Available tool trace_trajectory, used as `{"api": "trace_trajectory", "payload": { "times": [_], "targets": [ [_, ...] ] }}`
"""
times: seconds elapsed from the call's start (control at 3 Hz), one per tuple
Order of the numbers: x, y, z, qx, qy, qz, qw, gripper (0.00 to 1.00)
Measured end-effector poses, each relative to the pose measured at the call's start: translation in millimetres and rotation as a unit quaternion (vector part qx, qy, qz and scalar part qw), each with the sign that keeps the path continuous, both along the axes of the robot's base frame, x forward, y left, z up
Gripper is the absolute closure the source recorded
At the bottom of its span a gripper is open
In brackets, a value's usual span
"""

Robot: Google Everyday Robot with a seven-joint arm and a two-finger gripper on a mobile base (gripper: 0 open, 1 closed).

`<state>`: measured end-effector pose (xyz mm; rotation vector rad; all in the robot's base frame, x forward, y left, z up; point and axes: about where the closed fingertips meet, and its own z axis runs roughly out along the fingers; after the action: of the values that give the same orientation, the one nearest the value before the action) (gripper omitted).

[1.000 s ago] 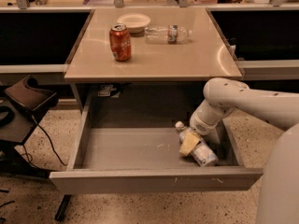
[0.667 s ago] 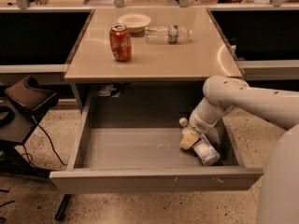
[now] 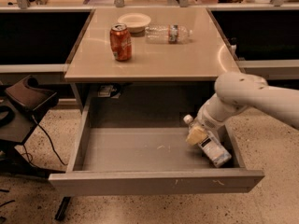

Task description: Pick blue plastic bottle from top drawer and place on counter

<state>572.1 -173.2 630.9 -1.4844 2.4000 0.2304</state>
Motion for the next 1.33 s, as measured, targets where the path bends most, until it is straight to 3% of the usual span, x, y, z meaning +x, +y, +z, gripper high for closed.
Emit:
{"api": "trace_trajectory", "payload": {
  "times": [0.33, 0.67, 1.0, 1.33],
  "targets": [
    [-22.3, -34.3, 104.9, 0.020, -0.117, -0.014, 0.9929, 1.00],
    [-44.7, -70.2, 237.0, 0.038, -0.216, -0.035, 0.9751, 1.00],
    [-51.9, -86.4, 328.3, 0.067, -0.253, -0.043, 0.9643, 1.00],
    [-51.9, -90.5, 382.8, 0.071, -0.287, -0.037, 0.9546, 1.00]
  ]
}}
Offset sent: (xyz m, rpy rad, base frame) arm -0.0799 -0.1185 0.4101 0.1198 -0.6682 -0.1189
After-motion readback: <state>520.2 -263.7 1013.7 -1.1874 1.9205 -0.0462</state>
